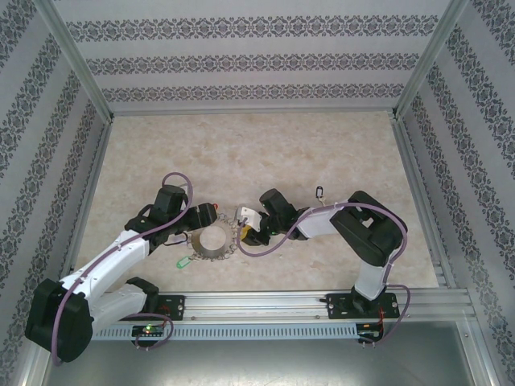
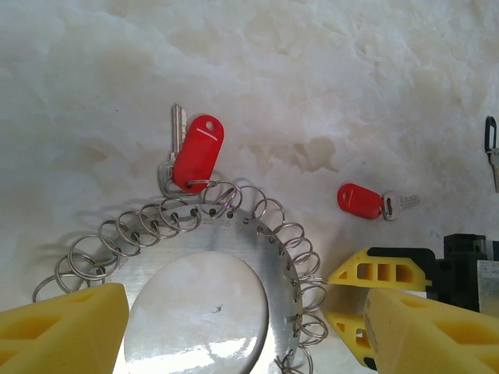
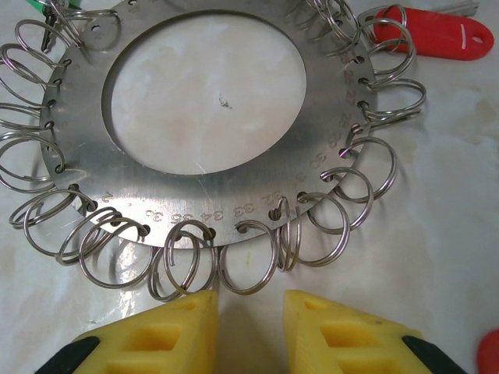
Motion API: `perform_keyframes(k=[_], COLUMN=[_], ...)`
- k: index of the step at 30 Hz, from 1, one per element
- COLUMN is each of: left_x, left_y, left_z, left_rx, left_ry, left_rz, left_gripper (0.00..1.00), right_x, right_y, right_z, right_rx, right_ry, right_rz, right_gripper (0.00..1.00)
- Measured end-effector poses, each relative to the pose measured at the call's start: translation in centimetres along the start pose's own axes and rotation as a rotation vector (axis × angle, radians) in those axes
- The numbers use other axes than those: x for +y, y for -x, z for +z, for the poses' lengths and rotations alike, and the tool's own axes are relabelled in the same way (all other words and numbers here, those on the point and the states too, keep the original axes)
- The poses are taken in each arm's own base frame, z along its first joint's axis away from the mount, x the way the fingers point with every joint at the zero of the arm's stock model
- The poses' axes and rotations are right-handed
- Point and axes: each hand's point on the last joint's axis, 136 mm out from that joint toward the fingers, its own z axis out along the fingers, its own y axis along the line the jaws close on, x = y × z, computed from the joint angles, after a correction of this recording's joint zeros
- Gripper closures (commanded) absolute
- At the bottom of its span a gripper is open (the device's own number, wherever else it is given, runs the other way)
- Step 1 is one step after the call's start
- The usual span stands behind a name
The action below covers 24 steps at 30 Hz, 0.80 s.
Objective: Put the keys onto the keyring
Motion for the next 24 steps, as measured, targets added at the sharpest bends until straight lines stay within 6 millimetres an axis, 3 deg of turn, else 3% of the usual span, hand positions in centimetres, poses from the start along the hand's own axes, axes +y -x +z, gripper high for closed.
perform_keyframes(k=[11, 24], left_x=[0.1, 0.48], left_y=[-0.03, 0.16], left_z=[0.09, 0.16], left_rx=[0.002, -0.009], left_ry=[0.005, 0.026], left_rz=[0.01, 0.019], left_gripper=[0.19, 0.18], right_x=[-0.13, 0.4], right_y=[0.39, 0.57], right_z=[0.47, 0.64], right_rx=[-0.006, -0.011], right_ry=[0.016, 0.037], right_rz=[-0.004, -0.027], right_gripper=[0.72, 0.85])
